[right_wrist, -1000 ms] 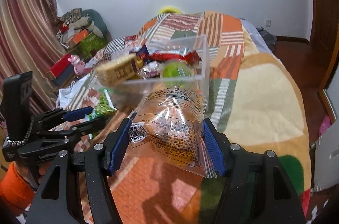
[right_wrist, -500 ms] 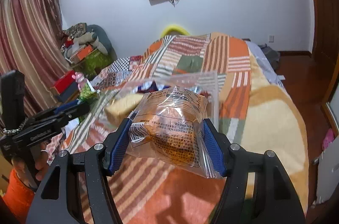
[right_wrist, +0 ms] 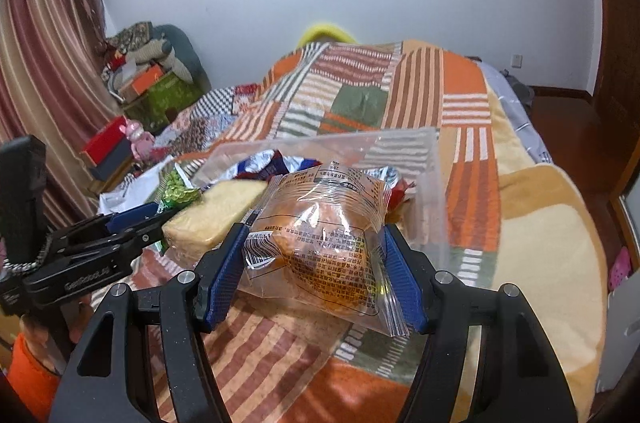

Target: Organize snacks

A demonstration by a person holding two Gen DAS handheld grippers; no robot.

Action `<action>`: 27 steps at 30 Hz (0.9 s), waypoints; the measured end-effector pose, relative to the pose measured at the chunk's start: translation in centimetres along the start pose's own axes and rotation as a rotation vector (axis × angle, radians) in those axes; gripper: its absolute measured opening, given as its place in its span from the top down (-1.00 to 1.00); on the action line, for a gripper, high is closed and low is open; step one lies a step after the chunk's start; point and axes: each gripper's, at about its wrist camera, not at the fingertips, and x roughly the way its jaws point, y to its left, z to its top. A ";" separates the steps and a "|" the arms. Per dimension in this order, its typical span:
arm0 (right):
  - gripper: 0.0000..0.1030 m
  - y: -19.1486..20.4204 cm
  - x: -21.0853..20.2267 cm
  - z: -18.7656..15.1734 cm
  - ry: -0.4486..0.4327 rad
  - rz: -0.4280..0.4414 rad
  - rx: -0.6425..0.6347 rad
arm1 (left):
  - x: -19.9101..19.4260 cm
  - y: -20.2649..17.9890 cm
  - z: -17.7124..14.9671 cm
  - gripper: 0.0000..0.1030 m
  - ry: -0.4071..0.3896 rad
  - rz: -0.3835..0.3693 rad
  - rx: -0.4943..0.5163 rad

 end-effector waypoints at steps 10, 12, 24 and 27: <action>-0.38 -0.7 1.1 -0.4 0.018 -0.057 0.007 | 1.0 -0.2 -0.5 -0.25 -0.002 0.052 0.026; -0.40 -0.8 0.4 -0.5 0.016 -0.045 0.011 | 1.0 -0.1 -0.6 -0.41 -0.001 0.071 0.029; -0.50 -0.5 -4.8 -0.3 -0.060 -0.058 -0.030 | -2.6 0.7 -0.7 -0.47 -0.023 0.007 -0.021; -0.50 0.2 -6.6 -0.2 -0.100 -0.075 -0.062 | -5.0 0.1 -0.6 -0.47 -0.068 0.006 -0.004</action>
